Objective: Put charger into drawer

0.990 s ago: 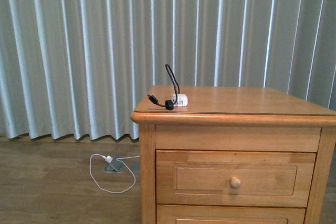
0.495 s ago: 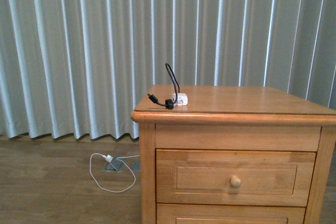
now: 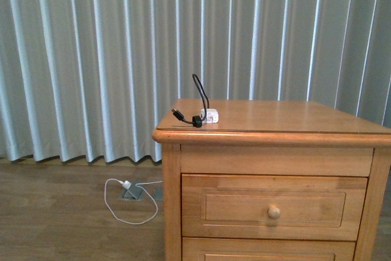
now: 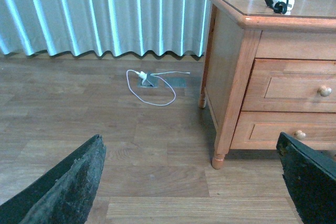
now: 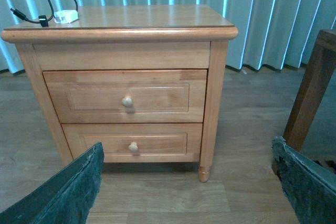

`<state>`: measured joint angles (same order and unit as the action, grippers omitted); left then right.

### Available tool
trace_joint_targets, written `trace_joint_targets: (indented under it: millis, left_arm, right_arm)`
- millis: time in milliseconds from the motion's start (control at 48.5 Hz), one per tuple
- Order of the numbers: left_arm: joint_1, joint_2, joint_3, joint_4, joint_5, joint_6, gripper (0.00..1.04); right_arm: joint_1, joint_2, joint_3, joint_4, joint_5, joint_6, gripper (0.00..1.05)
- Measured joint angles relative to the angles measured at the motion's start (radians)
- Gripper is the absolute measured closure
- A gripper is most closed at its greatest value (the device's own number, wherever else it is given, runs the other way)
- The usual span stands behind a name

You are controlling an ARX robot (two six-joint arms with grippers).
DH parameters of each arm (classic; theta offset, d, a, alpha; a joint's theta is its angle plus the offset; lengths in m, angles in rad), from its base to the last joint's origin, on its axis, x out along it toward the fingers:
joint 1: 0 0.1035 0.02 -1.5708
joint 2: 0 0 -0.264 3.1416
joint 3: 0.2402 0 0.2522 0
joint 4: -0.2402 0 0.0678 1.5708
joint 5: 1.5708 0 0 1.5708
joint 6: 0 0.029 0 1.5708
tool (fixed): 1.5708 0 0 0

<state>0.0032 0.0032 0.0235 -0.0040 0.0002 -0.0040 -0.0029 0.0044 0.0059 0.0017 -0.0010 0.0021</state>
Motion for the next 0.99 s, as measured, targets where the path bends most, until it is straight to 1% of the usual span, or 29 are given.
trace_joint_targets:
  millis: [247,289,309,330,371,392,433,536,598,701,763,887,990]
  left_arm:
    - [0.0,0.0,0.0,0.0,0.0,0.0,0.06]
    - [0.0,0.0,0.0,0.0,0.0,0.0,0.06]
    - [0.0,0.0,0.0,0.0,0.0,0.0,0.06]
    - [0.0,0.0,0.0,0.0,0.0,0.0,0.06]
    - [0.0,0.0,0.0,0.0,0.001,0.0,0.06]
    - [0.0,0.0,0.0,0.0,0.001,0.0,0.06]
    - [0.0,0.0,0.0,0.0,0.0,0.0,0.06]
    - [0.0,0.0,0.0,0.0,0.0,0.0,0.06]
    - [0.0,0.0,0.0,0.0,0.0,0.0,0.06]
    - [0.0,0.0,0.0,0.0,0.0,0.0,0.06]
    - [0.0,0.0,0.0,0.0,0.0,0.0,0.06]
    - [0.0,0.0,0.0,0.0,0.0,0.0,0.06]
    - [0.0,0.0,0.0,0.0,0.0,0.0,0.06]
  right_arm:
    - [0.0,0.0,0.0,0.0,0.0,0.0,0.09]
    - [-0.013,0.011,0.007,-0.025,-0.042,0.007,0.09]
    - [-0.027,0.024,0.018,-0.057,-0.111,0.015,0.09]
    - [-0.032,0.035,0.023,-0.072,-0.138,0.019,0.09]
    - [-0.041,0.08,0.037,-0.102,-0.224,0.026,0.09]
    - [-0.037,0.104,0.039,-0.102,-0.246,0.029,0.09]
    - [-0.023,0.152,0.044,-0.091,-0.26,0.033,0.09]
    - [0.019,0.309,0.065,0.023,-0.233,0.05,0.09]
    - [0.053,0.496,0.105,0.165,-0.201,0.059,0.09]
    - [0.088,0.716,0.16,0.329,-0.17,0.068,0.09]
    - [0.119,0.917,0.219,0.459,-0.134,0.081,0.09]
    - [0.162,1.178,0.327,0.587,-0.084,0.101,0.09]
    - [0.196,1.369,0.429,0.652,-0.041,0.113,0.09]
